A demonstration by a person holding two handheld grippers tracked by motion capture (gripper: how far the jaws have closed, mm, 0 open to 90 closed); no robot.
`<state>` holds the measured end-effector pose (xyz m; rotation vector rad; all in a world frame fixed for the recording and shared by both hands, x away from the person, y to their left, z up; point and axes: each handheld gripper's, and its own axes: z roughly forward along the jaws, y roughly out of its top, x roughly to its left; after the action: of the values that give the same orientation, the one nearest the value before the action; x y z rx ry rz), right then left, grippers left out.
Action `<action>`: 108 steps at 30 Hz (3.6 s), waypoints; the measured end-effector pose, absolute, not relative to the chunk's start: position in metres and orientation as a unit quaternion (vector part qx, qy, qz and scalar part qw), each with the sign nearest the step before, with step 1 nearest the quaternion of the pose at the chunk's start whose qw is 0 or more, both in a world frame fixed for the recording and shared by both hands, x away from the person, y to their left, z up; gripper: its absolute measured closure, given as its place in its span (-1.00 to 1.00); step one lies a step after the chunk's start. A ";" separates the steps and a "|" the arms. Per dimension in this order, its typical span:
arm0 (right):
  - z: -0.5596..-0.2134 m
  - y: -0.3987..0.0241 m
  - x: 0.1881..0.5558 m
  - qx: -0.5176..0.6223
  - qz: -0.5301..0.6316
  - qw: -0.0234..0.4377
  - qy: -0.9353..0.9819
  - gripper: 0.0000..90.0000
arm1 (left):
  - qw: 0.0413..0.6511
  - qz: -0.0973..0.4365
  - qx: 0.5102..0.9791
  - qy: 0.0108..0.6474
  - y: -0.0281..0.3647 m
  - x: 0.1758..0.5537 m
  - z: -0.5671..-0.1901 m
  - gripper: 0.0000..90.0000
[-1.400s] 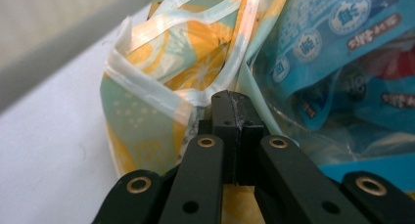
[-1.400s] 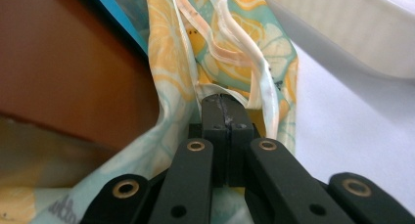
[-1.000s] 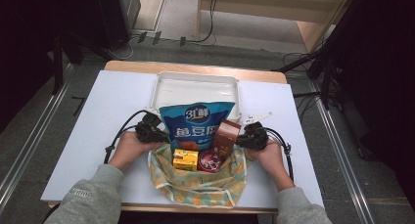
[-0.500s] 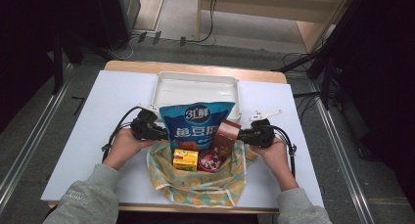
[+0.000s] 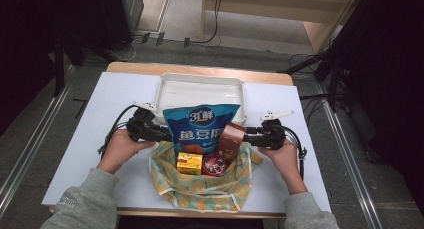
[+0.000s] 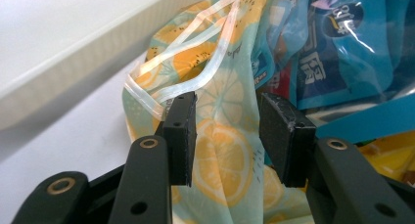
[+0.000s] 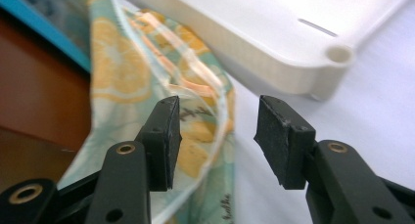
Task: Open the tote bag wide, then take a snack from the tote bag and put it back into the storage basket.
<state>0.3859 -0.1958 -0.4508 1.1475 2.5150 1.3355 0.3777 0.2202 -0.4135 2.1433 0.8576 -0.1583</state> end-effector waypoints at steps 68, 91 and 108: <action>-0.450 -0.205 0.396 0.406 0.416 0.054 0.812 -0.07 | 0.434 -0.051 0.856 0.278 0.221 0.335 -0.322 -0.04; -0.449 -0.207 0.395 0.407 0.417 0.057 0.810 -0.07 | 0.425 -0.038 0.867 0.256 0.182 0.354 -0.304 0.10; -0.450 -0.205 0.395 0.406 0.415 0.055 0.813 -0.07 | 0.432 -0.028 0.863 0.259 0.175 0.362 -0.320 0.49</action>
<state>0.3952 -0.2054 -0.4496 1.2319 2.4671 1.2589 0.3623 0.1749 -0.3199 2.1519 0.6445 -0.0690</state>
